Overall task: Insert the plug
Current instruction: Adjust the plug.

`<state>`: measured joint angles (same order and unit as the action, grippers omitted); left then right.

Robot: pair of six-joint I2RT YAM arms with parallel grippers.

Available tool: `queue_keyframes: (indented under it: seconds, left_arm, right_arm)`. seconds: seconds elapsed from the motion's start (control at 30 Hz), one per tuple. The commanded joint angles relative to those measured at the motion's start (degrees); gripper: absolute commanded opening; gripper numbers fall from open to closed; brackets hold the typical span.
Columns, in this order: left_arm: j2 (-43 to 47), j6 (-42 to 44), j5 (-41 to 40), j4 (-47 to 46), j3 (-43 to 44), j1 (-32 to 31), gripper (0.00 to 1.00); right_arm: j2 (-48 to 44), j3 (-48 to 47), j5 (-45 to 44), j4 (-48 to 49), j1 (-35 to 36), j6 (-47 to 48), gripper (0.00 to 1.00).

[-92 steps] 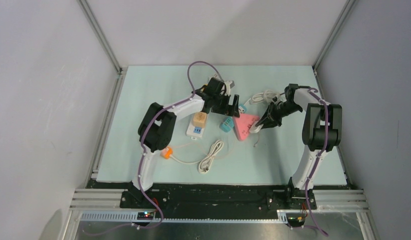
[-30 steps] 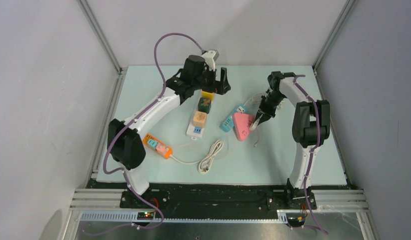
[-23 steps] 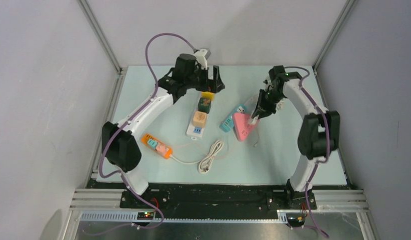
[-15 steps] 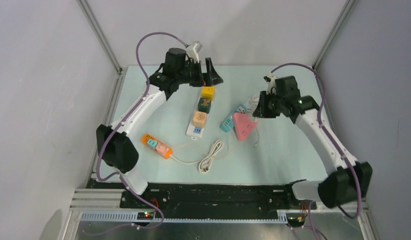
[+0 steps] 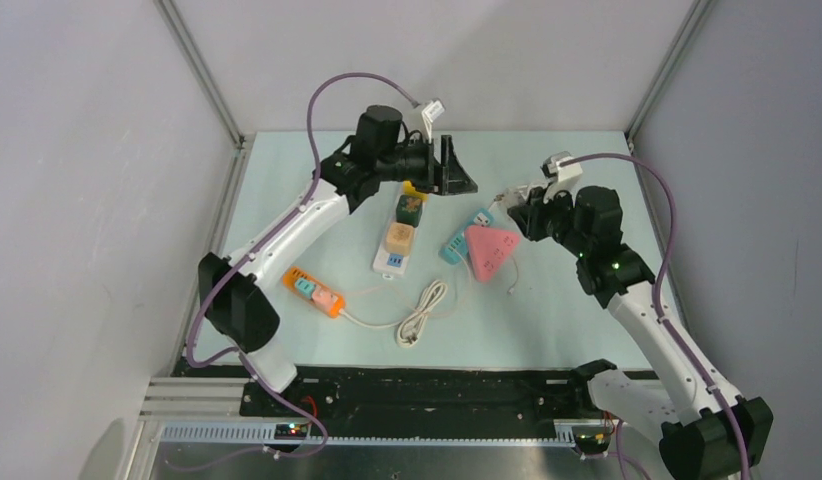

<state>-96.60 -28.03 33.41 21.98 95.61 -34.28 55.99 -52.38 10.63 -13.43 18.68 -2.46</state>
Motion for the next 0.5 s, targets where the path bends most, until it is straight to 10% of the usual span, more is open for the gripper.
queue_keyframes:
  seconds: [0.0, 0.2, 0.47]
  left_arm:
    - [1.7, -1.3, 3.7, -0.9, 1.7, 0.0, 0.75]
    - [4.0, -5.5, -0.6, -0.8, 4.5, 0.0, 0.94]
    - [1.1, -5.7, -1.5, -0.8, 4.2, -0.1, 0.32]
  right_arm:
    - [-3.0, 3.4, 9.2, 14.2, -0.1, 3.8, 0.0]
    - [-3.7, 4.9, 11.6, 19.7, 0.9, 7.7, 0.0]
    - [-2.2, 5.1, 12.8, 27.6, 1.7, 3.0, 0.0]
